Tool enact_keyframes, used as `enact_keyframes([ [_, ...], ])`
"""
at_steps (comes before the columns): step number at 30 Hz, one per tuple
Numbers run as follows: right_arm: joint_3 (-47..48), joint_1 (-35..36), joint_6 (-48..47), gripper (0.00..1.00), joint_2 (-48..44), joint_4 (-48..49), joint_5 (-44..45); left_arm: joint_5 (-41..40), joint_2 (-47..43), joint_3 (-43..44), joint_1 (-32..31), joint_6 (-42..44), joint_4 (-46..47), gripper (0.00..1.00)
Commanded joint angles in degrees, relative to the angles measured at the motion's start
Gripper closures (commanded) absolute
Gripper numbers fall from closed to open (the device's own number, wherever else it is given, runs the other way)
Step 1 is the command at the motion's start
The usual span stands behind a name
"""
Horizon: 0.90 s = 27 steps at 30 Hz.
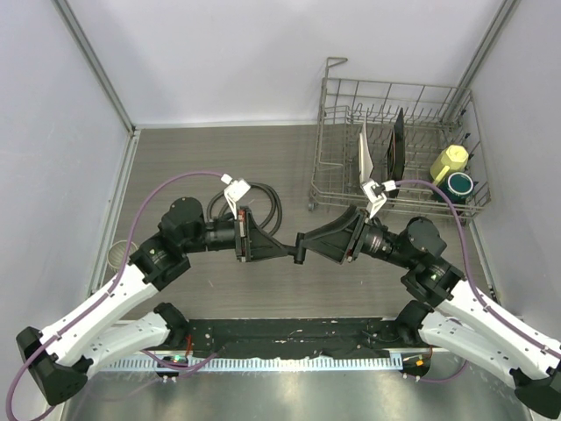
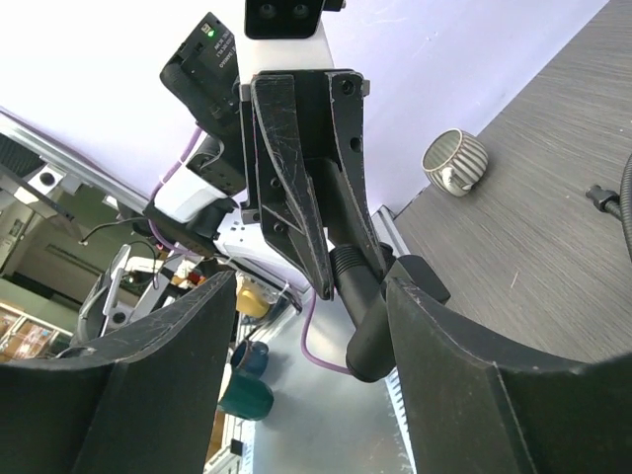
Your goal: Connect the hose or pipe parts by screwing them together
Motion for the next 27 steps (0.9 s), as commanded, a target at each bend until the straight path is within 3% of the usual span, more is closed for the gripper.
enact_keyframes([
  [1,-0.4,0.3,1.3,0.33,0.8,1.4,-2.9,0.2,-1.4,2.1,0.0,1.7,4.7,1.00],
  [9,3.8,0.3,-3.0,0.23,-5.7,-11.8,8.4,-5.8,-2.5,3.8,-0.1,6.0,-2.7,1.00],
  [13,2.2,0.3,-4.1,0.23,-5.3,-12.4,7.0,-6.2,-3.4,1.4,-0.1,0.6,3.0,1.00],
  [14,1.9,0.3,-4.1,0.23,-4.7,-12.4,5.3,-5.6,-3.4,-0.8,-0.1,-1.3,8.5,1.00],
  [18,-1.5,0.3,-1.3,0.24,-1.8,-3.2,-2.0,-1.9,-3.0,-4.8,-0.1,-8.1,19.3,1.00],
  [23,-4.1,0.3,3.7,0.30,2.6,9.6,-5.7,0.6,-2.3,-5.0,-0.1,-9.1,20.8,1.00],
  [27,-3.6,0.3,3.4,0.39,2.9,10.3,-5.7,0.9,-2.3,-5.5,-0.1,-9.1,21.0,1.00],
])
